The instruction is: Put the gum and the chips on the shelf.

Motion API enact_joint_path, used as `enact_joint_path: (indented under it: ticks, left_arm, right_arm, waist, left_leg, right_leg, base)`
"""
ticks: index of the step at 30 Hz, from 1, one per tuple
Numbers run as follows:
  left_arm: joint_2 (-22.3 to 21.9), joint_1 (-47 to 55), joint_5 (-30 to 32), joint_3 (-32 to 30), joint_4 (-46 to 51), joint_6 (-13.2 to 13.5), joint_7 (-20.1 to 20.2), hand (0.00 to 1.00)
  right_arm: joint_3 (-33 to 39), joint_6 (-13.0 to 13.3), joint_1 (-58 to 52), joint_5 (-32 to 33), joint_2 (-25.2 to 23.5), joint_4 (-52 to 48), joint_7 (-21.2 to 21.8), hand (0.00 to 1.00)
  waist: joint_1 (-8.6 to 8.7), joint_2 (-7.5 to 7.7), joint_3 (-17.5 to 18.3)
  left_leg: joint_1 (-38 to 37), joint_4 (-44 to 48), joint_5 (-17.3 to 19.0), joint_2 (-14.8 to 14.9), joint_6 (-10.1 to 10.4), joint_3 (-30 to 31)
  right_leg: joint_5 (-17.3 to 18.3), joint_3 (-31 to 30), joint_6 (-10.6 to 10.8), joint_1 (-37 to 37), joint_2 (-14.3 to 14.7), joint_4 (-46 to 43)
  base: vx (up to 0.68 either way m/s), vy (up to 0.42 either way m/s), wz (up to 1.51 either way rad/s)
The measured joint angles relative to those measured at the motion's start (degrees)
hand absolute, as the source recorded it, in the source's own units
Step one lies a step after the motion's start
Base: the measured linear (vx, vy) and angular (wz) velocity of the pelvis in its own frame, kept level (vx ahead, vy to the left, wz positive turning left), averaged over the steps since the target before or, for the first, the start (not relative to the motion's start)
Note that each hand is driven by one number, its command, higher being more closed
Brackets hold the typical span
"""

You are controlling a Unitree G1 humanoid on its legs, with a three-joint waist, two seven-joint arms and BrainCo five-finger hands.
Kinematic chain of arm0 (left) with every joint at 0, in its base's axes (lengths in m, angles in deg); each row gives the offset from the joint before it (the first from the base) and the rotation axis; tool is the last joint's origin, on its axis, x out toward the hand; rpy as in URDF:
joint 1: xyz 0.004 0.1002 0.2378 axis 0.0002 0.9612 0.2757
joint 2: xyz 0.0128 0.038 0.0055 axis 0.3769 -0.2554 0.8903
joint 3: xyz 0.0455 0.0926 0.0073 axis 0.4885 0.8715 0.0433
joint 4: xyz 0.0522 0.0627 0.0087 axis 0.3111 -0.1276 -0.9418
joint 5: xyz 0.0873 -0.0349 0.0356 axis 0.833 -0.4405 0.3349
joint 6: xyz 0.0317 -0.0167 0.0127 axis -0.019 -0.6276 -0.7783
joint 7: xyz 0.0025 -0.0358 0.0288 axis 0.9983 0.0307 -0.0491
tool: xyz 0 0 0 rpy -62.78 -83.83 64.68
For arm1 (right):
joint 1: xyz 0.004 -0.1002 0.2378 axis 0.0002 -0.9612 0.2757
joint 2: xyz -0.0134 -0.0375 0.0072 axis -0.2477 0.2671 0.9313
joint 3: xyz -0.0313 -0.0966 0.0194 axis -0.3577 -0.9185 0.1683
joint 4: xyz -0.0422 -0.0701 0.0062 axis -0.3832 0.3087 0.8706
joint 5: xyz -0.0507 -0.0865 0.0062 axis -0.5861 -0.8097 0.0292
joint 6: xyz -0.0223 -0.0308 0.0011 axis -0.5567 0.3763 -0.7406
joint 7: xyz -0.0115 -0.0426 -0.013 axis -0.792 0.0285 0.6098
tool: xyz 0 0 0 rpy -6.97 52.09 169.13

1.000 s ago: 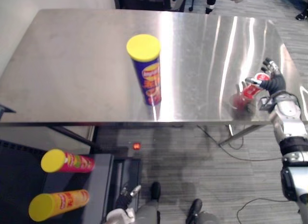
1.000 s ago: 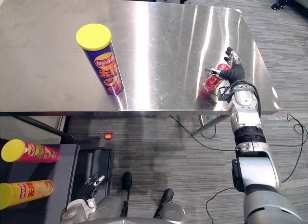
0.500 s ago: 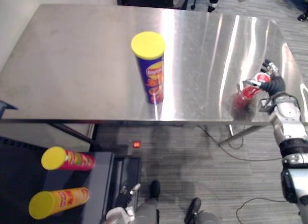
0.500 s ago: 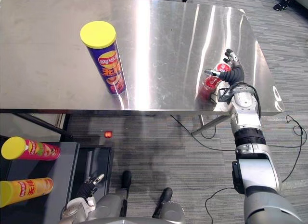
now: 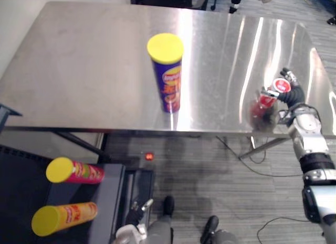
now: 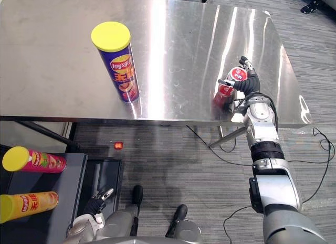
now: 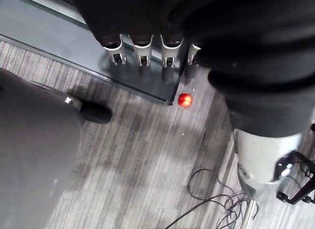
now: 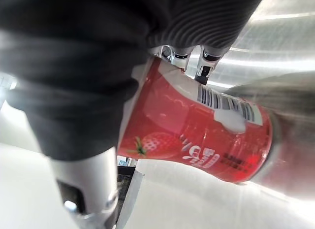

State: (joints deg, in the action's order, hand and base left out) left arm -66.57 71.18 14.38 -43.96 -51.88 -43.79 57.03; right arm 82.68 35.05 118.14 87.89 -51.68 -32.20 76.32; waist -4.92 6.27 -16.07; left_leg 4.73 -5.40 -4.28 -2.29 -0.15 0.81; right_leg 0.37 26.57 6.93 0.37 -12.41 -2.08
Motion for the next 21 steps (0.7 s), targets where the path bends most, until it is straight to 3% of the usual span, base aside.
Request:
enact_joint_path:
  ticks: [6, 21]
  left_arm:
    - [0.49, -0.37, 0.00, 0.00, -0.05, -0.02, 0.00, 0.00]
    - [0.46, -0.43, 0.11, -0.04, -0.04, -0.02, -0.06, 0.00]
  right_arm:
    - [0.04, 0.07, 0.00, -0.08, -0.59, -0.31, -0.09, 1.00]
    - [0.40, 0.08, -2.54, -4.85, -2.23, -6.53, -3.30, 1.00]
  waist:
    - [-0.01, 0.83, -0.47]
    - [-0.12, 0.85, -0.47]
  left_leg:
    - [0.00, 0.00, 0.00, 0.02, 0.00, -0.05]
    - [0.11, 0.00, -0.08, -0.07, -0.11, 0.38]
  right_leg:
    - [0.06, -0.03, -0.09, -0.06, 0.02, 0.00]
    - [0.05, 0.17, -0.08, 0.04, 0.02, 0.00]
  base:
    - [0.00, 0.000, 0.00]
    - [0.00, 0.000, 0.00]
